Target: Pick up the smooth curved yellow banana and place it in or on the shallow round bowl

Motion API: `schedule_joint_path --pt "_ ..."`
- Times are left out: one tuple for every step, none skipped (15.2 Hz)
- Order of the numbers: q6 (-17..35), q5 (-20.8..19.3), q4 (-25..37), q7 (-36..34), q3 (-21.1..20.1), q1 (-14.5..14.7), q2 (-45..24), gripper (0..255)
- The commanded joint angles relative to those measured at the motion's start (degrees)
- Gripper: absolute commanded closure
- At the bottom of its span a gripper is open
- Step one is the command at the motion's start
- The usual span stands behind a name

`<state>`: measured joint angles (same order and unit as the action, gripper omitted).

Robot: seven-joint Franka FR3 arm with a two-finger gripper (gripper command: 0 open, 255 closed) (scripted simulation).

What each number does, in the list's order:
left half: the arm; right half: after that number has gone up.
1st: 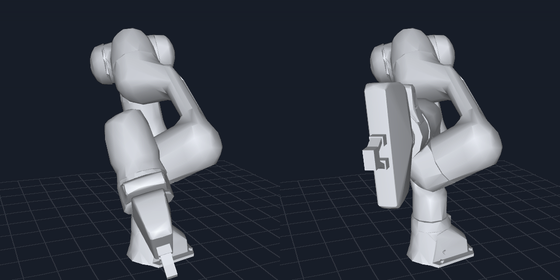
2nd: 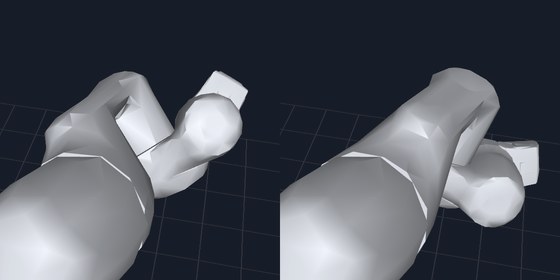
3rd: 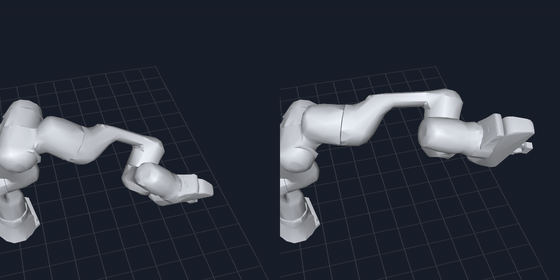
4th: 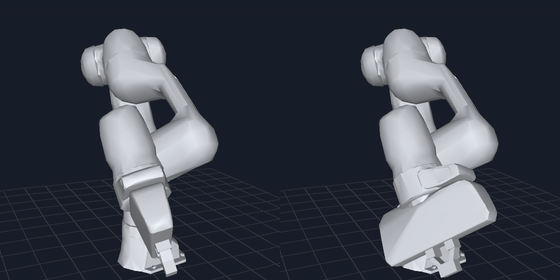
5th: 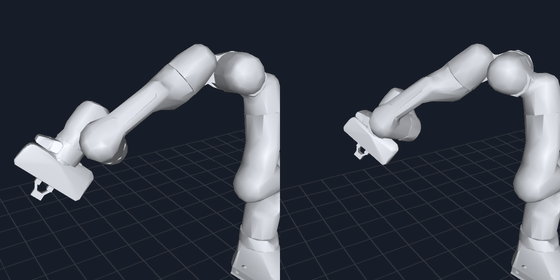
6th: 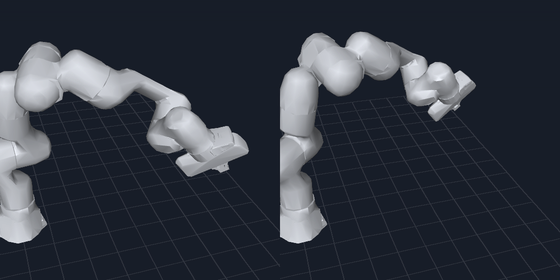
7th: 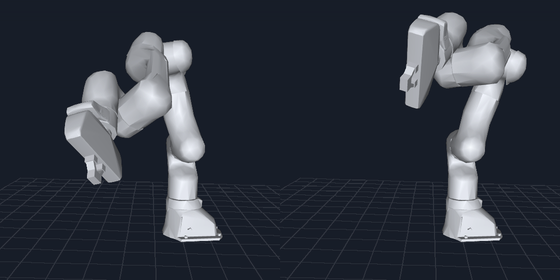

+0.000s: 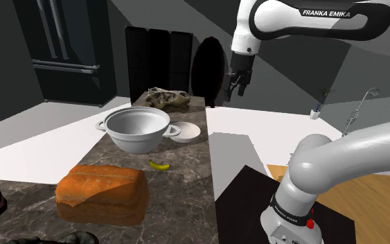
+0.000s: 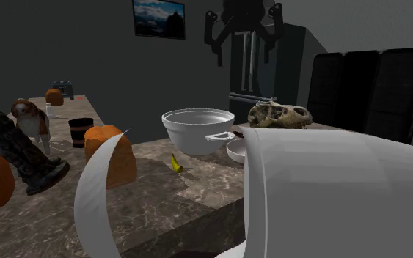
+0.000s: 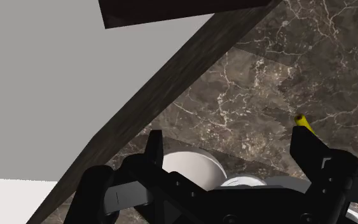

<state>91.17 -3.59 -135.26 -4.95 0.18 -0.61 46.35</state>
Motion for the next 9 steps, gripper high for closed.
schedule_joint_path --pt "0.0 0.0 0.0 0.0 0.0 0.0 0.0 0" --pt "1.8 0.2 -0.6 0.6 0.1 0.5 -1.3 0" --pt "3.5 0.5 -1.2 1.2 0.1 0.9 -2.6 0" --pt "5.3 0.7 -1.7 1.8 0.2 1.4 -4.0 0" --pt "7.0 1.0 -2.2 2.4 0.2 1.9 -5.5 0" --pt "8.7 1.2 -2.6 3.0 0.3 2.4 -7.0 0" --pt "10.5 1.5 -2.9 3.6 0.3 2.8 -8.6 0" --pt "12.2 1.8 -3.1 4.3 0.3 3.3 -10.2 0" --pt "13.8 2.1 -3.3 4.9 0.3 3.8 -11.9 0"
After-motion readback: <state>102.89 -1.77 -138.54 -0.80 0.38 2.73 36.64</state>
